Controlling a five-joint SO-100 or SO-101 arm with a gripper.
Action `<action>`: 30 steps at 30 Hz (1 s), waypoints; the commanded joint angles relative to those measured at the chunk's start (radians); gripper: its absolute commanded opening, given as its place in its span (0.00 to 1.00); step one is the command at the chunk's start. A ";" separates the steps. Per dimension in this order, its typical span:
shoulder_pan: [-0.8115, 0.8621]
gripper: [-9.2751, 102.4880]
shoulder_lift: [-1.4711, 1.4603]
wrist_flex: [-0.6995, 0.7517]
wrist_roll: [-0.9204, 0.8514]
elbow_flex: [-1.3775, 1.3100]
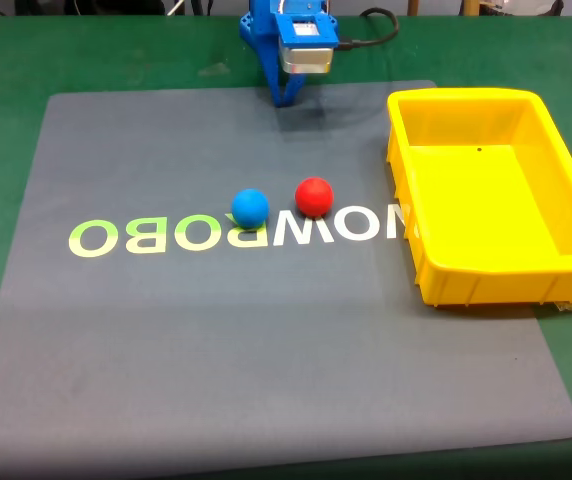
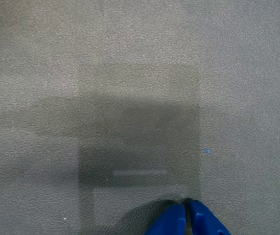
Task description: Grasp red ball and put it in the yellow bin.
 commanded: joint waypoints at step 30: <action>0.006 0.33 -0.199 -0.063 0.048 -0.150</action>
